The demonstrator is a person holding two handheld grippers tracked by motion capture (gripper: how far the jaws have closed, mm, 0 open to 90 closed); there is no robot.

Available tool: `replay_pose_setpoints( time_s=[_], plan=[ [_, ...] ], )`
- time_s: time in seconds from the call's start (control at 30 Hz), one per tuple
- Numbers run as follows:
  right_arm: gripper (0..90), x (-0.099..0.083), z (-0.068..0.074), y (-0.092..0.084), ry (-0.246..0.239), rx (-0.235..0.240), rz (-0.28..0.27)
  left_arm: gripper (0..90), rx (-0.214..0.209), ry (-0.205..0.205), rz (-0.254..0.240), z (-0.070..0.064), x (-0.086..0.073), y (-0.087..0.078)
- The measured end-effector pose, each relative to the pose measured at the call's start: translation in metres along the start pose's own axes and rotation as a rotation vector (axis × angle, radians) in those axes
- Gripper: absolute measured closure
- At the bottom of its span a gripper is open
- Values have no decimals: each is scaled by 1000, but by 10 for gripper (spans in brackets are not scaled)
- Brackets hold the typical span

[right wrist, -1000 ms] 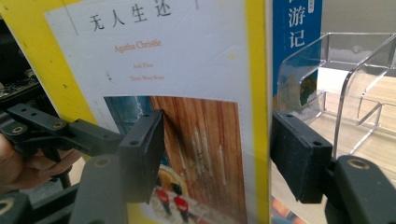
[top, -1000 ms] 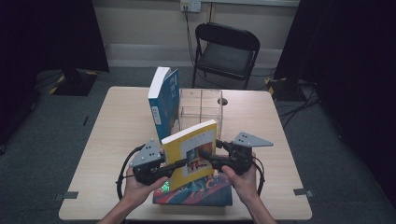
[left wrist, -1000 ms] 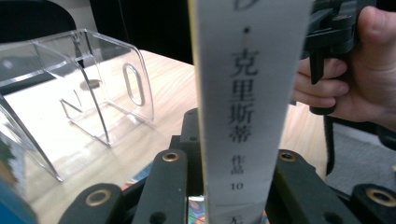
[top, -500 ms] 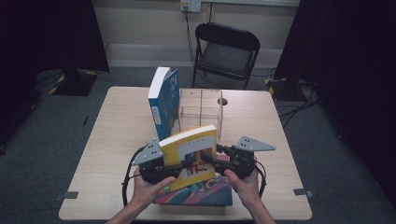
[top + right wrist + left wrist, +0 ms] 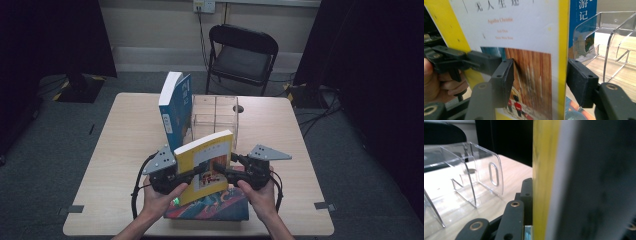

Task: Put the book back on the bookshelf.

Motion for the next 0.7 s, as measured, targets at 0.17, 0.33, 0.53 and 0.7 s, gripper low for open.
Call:
replay_pose_setpoints(
  time_s=[0.17,0.33,0.53,0.7],
  plan=[
    [368,-2,0,1,-3,-7,15,756,59,14,-36,7,6,-4],
    [361,-7,-5,-1,-1,-17,34,755,109,72,-14,10,-6,-11],
    [344,-17,-13,-10,-14,-53,72,723,112,59,-20,13,-8,-17],
    [335,-27,-29,-29,7,-108,94,647,123,81,-49,12,1,-17]
  ],
)
Point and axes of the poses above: each handheld gripper's, and its own axes: y roughly forward along the jaws, x roughly out of its top, z roughly to its left, the point moved 4 cm from there along y, roughly forward along the jaws, and after that the axes turned 11 degrees about -z, right-handed, at the moved point
